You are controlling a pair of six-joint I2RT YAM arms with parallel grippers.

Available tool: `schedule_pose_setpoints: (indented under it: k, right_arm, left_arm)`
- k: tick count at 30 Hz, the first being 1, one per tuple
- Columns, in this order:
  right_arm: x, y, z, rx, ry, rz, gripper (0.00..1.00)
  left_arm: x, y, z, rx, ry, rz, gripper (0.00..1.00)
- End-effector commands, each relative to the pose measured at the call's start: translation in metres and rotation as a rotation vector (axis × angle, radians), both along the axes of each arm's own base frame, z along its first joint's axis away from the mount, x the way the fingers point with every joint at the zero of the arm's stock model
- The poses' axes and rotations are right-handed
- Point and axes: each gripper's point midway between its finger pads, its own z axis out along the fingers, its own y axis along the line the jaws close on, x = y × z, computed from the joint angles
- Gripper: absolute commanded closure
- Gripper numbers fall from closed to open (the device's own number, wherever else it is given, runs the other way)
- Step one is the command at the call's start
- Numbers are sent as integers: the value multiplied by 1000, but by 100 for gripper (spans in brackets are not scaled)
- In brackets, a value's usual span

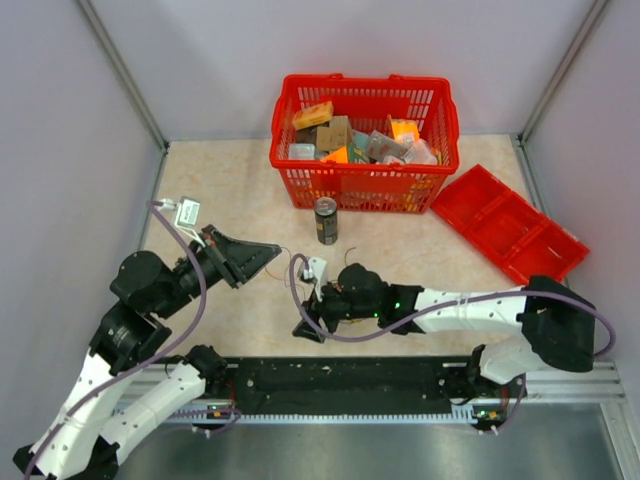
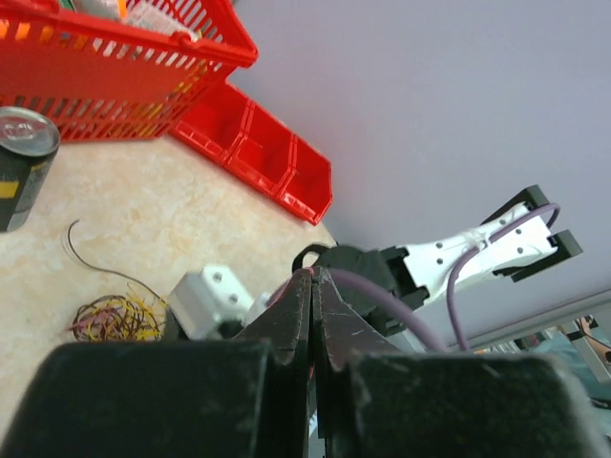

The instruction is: Untangle the cables

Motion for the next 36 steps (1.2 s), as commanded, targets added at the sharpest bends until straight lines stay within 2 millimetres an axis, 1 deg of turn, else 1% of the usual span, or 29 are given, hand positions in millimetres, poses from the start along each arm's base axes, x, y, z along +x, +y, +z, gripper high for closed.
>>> schedule_pose_setpoints:
  k: [1,2,3,4,5,8,10,11,13,14,16,17,18,19,20,21,22,23,24,27,28,29,30,31,32,33,35,36]
  right_arm:
    - [-3,26,32,89,-32,-31,63]
    - [-4,24,38,91,-30,-34,73]
    - [-5,20,47,93,-29,-46,98]
    - [-5,15,59,103,-23,-69,100]
    - [-7,8,77,130,-25,-73,100]
    - [-17,-11,145,247,-34,-70,100]
    - [-26,-21,194,327,-38,-42,100]
    - [-32,-25,214,357,-31,-19,100]
    - [-44,-32,257,447,-25,32,100]
    - [-47,-36,276,484,-28,40,100]
    - [-48,-44,303,535,-42,30,100]
    - [-44,-47,311,546,-51,5,100]
    - [-39,-52,316,553,-66,-30,100]
    - [-32,-55,318,551,-83,-69,100]
    - [-22,-59,314,531,-100,-128,100]
    - [-12,-62,306,497,-110,-184,100]
    - [1,-68,296,461,-118,-260,100]
    - [9,-73,284,423,-122,-315,100]
    - [15,-78,269,385,-128,-352,100]
    - [26,-96,230,287,-116,-445,100]
    - [27,-104,212,237,-103,-472,100]
    - [29,-113,197,195,-91,-504,100]
    - [32,-124,187,162,-82,-549,100]
    - [35,-138,176,121,-71,-600,100]
    - [38,-152,166,88,-62,-658,100]
    - [39,-165,162,78,-57,-701,100]
    - [42,-191,152,66,-27,-796,100]
    - [39,-205,151,81,-13,-824,100]
  left_arm:
    - [-5,14,30,-16,-87,47,100]
    - [-4,17,29,-8,-87,64,100]
    - [-1,21,29,0,-89,91,100]
    - [3,26,25,16,-81,127,100]
    - [8,30,20,31,-66,164,100]
    - [28,46,-13,103,12,301,100]
    - [38,43,-38,138,71,321,100]
    - [40,35,-51,146,99,294,100]
    - [41,9,-71,134,144,181,100]
    - [39,-4,-74,102,153,121,100]
    - [38,-25,-83,45,182,24,100]
    - [37,-35,-80,2,182,-23,100]
    - [36,-42,-83,-18,200,-57,100]
    - [35,-48,-88,-31,231,-86,100]
    - [35,-54,-90,-39,246,-110,100]
    - [35,-60,-97,-34,272,-130,100]
    - [34,-65,-99,-34,287,-151,100]
    - [33,-71,-104,-27,308,-171,100]
    - [31,-79,-101,-34,303,-196,100]
    - [25,-102,-99,-25,303,-240,100]
    - [23,-112,-102,-17,307,-254,100]
    - [21,-122,-102,-12,311,-275,100]
    - [20,-135,-107,0,330,-305,100]
    - [20,-147,-108,8,347,-333,100]
    - [20,-163,-117,37,390,-362,100]
    - [23,-178,-138,92,447,-379,100]
    - [20,-204,-151,139,475,-426,100]
    - [21,-215,-157,151,482,-438,100]
